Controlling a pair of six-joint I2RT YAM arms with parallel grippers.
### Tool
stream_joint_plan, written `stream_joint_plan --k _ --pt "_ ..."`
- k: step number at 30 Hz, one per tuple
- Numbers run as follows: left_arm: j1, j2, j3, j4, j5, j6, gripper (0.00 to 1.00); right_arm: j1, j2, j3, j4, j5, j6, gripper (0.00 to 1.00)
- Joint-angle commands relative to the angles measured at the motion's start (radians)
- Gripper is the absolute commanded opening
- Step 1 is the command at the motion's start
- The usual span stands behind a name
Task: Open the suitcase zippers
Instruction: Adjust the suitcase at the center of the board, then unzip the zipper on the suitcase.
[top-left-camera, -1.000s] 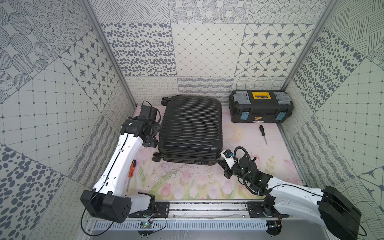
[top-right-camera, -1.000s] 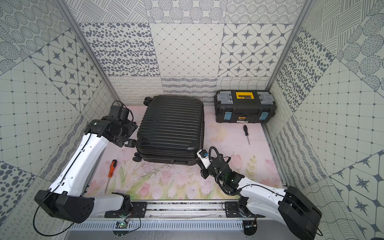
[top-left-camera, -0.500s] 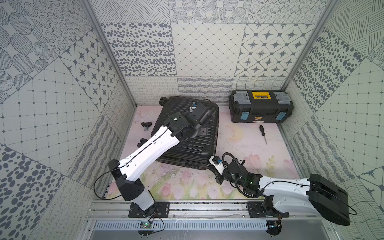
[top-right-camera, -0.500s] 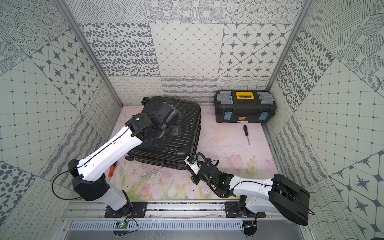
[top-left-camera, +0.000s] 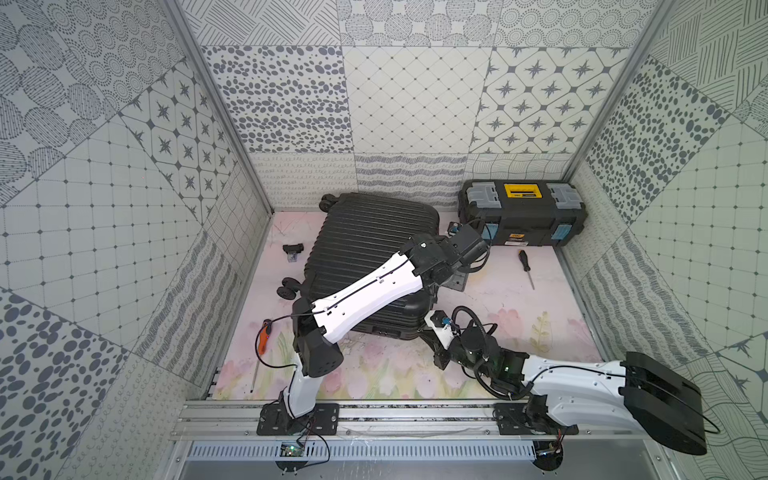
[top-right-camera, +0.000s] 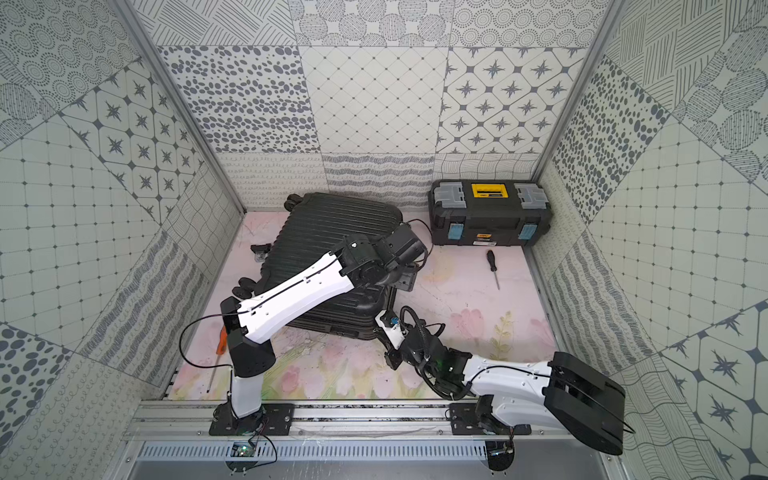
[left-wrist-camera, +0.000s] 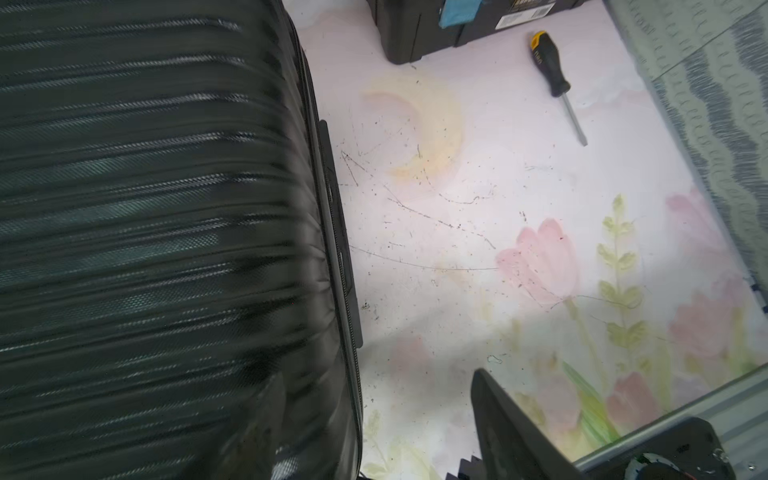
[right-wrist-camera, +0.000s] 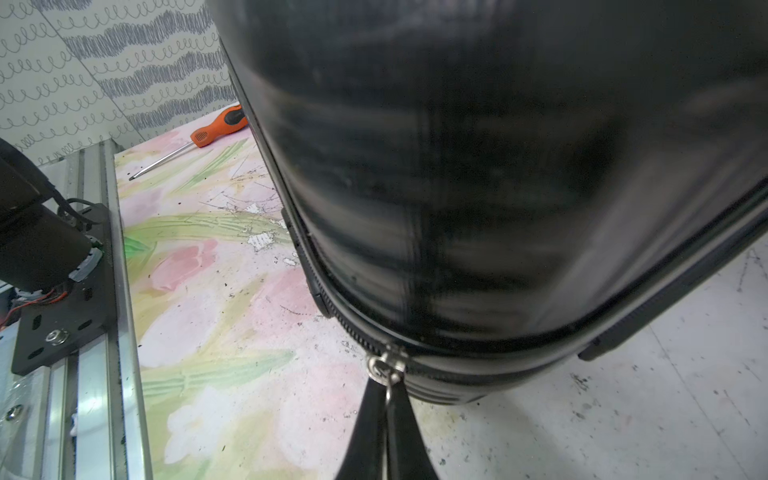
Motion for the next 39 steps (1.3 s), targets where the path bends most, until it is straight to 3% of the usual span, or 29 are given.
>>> stream_joint_plan --k 1,17,26,34,39 --pt "0.001 0.033 -0.016 -0.083 -0.014 -0.001 0.7 0.005 -0.048 -0.009 0.093 0.037 0.021 0.0" --pt "0.013 -0.099 -0.335 -0.007 0.02 -0.06 0.69 -0.051 -0.156 -0.08 0.041 0.169 0.106 0.0" --pt "0.013 -0.152 -0.402 0.037 0.067 -0.082 0.68 -0.293 -0.082 -0.067 0.164 0.001 0.138 0.0" --pt "0.013 -0.205 -0.472 0.068 0.099 -0.101 0.67 -0.51 0.141 0.03 0.313 -0.155 0.188 0.0" --pt "0.013 -0.238 -0.503 0.064 0.099 -0.096 0.67 -0.553 0.237 0.088 0.356 -0.266 0.186 0.0"
